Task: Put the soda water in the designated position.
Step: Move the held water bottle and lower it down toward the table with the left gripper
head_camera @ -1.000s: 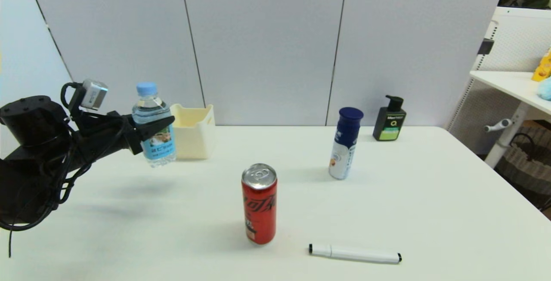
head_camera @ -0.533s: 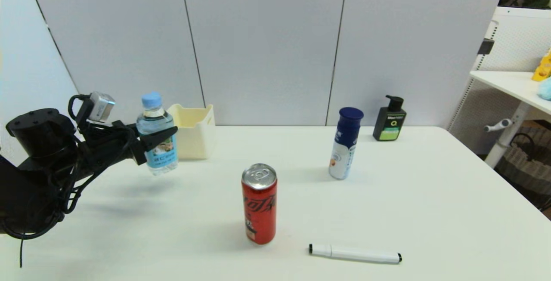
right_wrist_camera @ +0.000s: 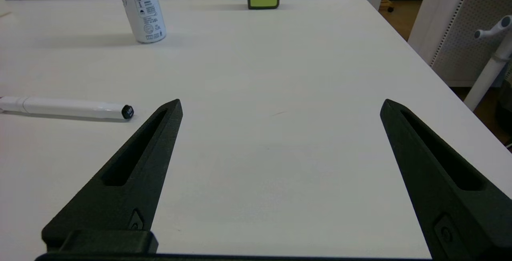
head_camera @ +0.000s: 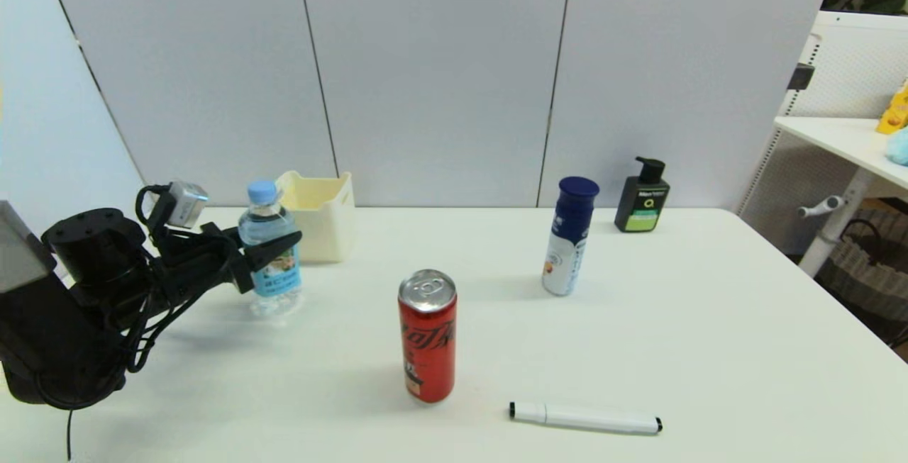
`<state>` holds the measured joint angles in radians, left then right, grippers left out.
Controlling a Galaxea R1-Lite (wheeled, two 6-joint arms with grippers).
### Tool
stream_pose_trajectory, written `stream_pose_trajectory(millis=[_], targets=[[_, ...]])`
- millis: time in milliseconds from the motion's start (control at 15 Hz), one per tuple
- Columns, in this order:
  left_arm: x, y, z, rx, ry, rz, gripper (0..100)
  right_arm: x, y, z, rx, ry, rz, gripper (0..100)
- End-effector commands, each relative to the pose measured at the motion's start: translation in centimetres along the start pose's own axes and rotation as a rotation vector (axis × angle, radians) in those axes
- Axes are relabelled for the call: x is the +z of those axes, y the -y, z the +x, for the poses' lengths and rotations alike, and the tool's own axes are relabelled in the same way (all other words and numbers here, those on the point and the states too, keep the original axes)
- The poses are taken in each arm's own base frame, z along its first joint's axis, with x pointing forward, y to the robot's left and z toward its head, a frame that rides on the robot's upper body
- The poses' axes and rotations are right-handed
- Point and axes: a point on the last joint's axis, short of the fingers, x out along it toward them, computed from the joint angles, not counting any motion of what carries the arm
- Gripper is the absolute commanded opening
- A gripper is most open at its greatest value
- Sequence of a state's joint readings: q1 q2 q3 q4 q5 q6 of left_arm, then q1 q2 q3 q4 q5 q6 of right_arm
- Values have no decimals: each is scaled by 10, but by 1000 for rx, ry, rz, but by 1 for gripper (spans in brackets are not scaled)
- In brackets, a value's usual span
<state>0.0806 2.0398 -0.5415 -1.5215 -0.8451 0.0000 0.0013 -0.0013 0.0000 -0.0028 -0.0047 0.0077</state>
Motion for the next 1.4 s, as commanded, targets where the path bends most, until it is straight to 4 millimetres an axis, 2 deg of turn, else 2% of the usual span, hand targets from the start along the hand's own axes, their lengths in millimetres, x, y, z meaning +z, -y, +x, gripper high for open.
stream_pose_trajectory(millis=[67, 467, 1267, 1333, 1400], targets=[[-10, -2, 7, -16, -5, -6, 0, 0, 0, 0, 2, -1, 0, 100], [-4, -8, 14, -15, 23, 8, 0, 0, 0, 0, 0, -1, 0, 100], [-19, -12, 27, -30, 14, -9, 0, 0, 0, 0, 0, -1, 0, 100], [-18, -11, 28, -33, 16, -7, 100, 0, 0, 0, 0, -1, 0, 100], [-19, -11, 28, -35, 15, -8, 100, 0, 0, 0, 0, -1, 0, 100]])
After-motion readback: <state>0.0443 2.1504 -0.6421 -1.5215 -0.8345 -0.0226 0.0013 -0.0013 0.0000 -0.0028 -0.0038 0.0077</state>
